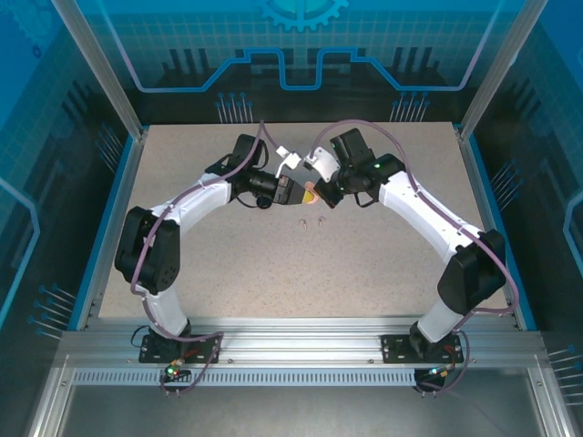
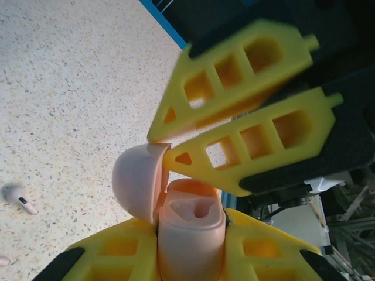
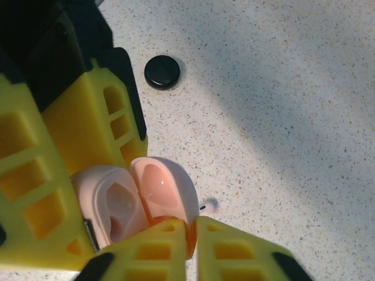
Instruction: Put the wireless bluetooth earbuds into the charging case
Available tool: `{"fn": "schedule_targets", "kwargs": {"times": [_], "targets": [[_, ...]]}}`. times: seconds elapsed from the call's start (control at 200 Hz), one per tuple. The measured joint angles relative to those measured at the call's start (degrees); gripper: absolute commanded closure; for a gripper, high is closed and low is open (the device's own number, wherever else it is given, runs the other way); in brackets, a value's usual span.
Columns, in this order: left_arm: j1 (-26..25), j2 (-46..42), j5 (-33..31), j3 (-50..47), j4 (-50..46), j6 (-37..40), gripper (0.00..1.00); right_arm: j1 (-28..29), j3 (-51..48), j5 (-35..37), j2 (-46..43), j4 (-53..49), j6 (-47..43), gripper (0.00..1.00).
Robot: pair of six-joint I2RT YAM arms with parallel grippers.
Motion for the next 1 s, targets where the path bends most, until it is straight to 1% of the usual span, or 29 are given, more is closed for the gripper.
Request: {"fn": "schedule_targets", "kwargs": {"times": [0.04,0.075,0.17,0.235,0.295,0.365,0.46,0.625,0.695,0.78,0.875,1.0], "targets": [[0.0,-0.8,-0.5,-0.8,0.5,0.0,1.00,-0.2,0.8,-0.1,0.2,-0.3,0.6,0.68],[0.1,-1.6,-0.9,-1.9,0.7,-0.1,1.00,-0.4,1.6,0.0,0.2,-0.3,1.2,0.62],[0.2,-3.3,-2.1,-4.4,1.4,-0.2,1.00,-1.9,3.4,-1.3,-0.1,0.1,2.4,0.51],[0.3,-4.6,-3.3,-6.3,2.7,-1.2,1.00,-3.4,3.5,-3.3,-1.1,0.3,3.7,0.42],[0.7,-5.8,-4.1,-8.1,4.3,-2.2,1.00,-4.5,3.5,-4.8,-2.1,0.3,5.5,0.39],[1.4,-8.0,-6.1,-11.0,7.3,-3.5,1.00,-5.9,3.5,-6.2,-3.9,0.5,8.6,0.38],[2.0,-11.7,-9.3,-14.8,11.3,-5.3,1.00,-6.9,3.0,-6.0,-5.7,1.3,14.2,0.37],[2.1,-20.2,-17.4,-23.3,23.9,-8.1,1.00,-7.0,0.2,-4.8,-5.2,2.0,25.3,0.37],[2.1,-24.5,-22.5,-27.9,31.6,-9.2,1.00,-6.6,-0.7,-4.1,-2.6,2.0,29.4,0.37],[2.1,-28.3,-27.6,-31.6,37.6,-9.3,1.00,-5.2,-0.8,-2.8,2.0,1.9,32.0,0.39],[2.1,-31.1,-31.5,-32.5,41.6,-9.1,1.00,-2.5,-0.2,-1.5,8.1,1.1,32.8,0.43],[2.1,-34.3,-34.5,-32.5,44.9,-8.4,1.00,0.9,2.9,0.2,15.3,-1.4,32.2,0.47]]}}
